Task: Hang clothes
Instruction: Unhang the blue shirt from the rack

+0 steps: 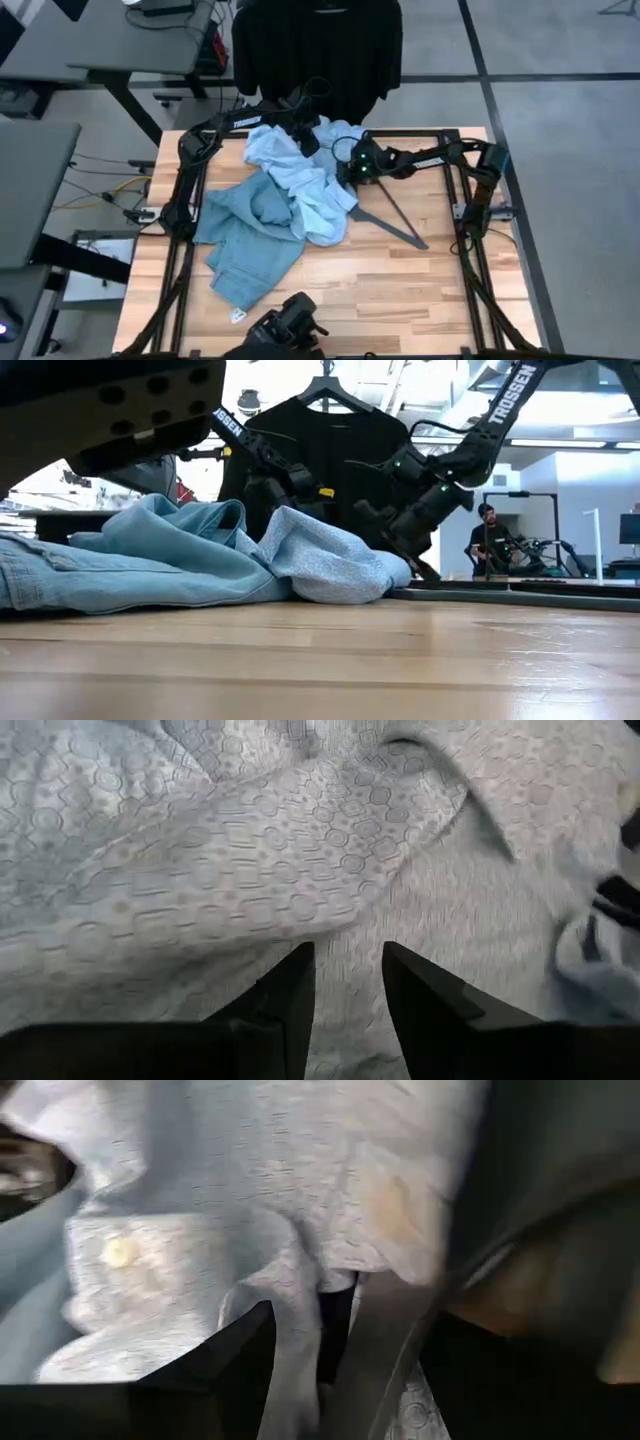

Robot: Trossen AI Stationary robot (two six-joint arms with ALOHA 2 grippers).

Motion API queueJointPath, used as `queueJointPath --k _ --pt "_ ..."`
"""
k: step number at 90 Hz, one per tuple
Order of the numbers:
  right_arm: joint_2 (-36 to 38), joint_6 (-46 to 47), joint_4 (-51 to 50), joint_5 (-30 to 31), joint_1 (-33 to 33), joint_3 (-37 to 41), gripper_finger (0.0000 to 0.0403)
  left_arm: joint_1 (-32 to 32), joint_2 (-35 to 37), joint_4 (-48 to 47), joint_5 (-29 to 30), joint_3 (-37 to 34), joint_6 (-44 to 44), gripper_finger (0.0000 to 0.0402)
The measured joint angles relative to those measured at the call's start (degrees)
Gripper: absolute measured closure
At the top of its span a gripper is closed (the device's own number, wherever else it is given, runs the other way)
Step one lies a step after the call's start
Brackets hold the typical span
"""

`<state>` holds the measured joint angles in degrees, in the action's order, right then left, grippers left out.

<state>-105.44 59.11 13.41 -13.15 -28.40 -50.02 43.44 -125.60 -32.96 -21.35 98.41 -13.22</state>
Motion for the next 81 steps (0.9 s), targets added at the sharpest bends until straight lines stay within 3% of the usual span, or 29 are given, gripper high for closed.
queueJointPath --k 15,25,34,47,65,81 --pt "-1.2 -2.0 1.9 -0.2 -0.1 0.0 0.0185 0.0 0.0 0.0 -1.9 0.0 0.4 0.0299" --pt "-3.9 -1.9 6.0 -1.2 -0.1 -0.1 0.0209 -0.1 0.0 0.6 -3.0 0.0 0.9 0.0299" --pt "-5.3 -1.6 7.6 -3.6 0.1 -0.5 0.0258 -0.2 0.0 0.5 -3.0 0.0 0.6 0.0299" --pt "-2.7 -6.0 6.5 -5.2 0.0 -0.4 0.0364 -0.2 0.0 -0.6 -3.3 0.1 -0.3 0.0299" --pt "12.2 -22.2 -14.8 -2.7 -2.2 -0.2 0.0371 -0.3 0.0 -4.6 -3.3 3.5 -0.5 0.0299" --pt "25.8 -35.5 -32.4 -0.1 -4.2 -2.9 0.0376 -0.9 0.0 -16.3 -3.0 14.7 -0.5 0.0299"
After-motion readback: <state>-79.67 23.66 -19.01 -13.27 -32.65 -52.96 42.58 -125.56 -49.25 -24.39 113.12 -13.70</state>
